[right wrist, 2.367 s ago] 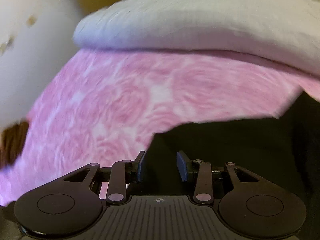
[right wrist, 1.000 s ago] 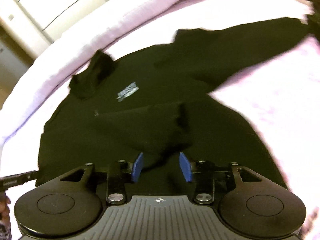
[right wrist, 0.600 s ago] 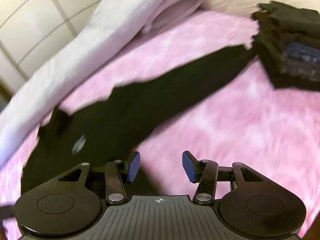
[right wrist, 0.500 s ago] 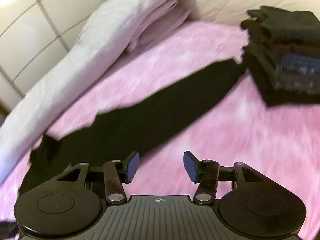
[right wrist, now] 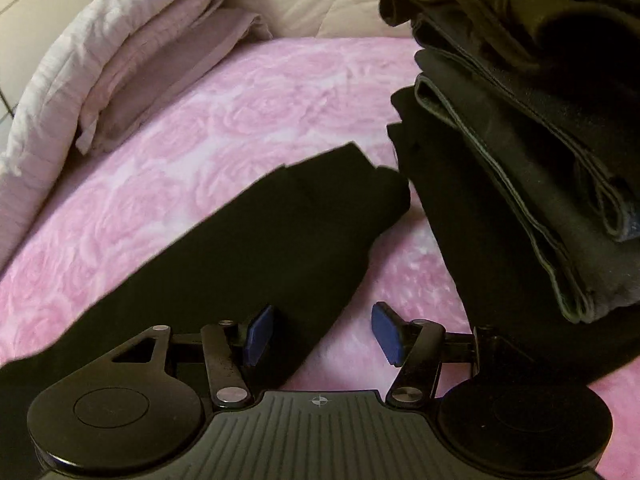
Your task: Fold clothes
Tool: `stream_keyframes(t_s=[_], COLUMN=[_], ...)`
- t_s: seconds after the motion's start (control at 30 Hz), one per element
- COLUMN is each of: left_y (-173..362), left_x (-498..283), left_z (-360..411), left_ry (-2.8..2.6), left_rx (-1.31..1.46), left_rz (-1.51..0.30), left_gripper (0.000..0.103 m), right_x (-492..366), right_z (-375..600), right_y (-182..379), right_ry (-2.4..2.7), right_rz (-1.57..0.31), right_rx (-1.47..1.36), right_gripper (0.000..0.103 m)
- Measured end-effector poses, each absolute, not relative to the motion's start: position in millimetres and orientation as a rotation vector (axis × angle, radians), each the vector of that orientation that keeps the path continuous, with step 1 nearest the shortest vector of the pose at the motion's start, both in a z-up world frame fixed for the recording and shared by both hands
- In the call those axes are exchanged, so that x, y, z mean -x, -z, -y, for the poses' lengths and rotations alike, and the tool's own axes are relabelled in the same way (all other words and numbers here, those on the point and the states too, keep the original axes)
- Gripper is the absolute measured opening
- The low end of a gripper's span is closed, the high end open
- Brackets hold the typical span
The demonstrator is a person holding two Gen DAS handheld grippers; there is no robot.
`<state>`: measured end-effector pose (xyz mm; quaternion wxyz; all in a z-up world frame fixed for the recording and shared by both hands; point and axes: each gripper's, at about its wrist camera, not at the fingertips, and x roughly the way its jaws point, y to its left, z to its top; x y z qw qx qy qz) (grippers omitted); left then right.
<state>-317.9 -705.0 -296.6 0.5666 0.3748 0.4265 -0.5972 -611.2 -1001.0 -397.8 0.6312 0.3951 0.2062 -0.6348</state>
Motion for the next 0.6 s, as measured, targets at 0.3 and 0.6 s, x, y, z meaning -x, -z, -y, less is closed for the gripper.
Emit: stream_keyframes(t_s=[0.3,0.6], left_y=[273.2,237.5], left_x=[290.7,176.0], left_z=[686.6,591.5], left_ry=[1.336,1.093], left_rx=[-0.776,-0.653], left_rz=[-0.978,-0.958], left_gripper=[0.048,0.049], right_x=[564.4,335.4], right_z=[987.4,766.7], right_y=[328.2,248.7], right_ry=[1.285,0.592], right_rz=[-0.45,-0.354], right_rx=[-0.686,-0.04], right_gripper=[0.006,0.006])
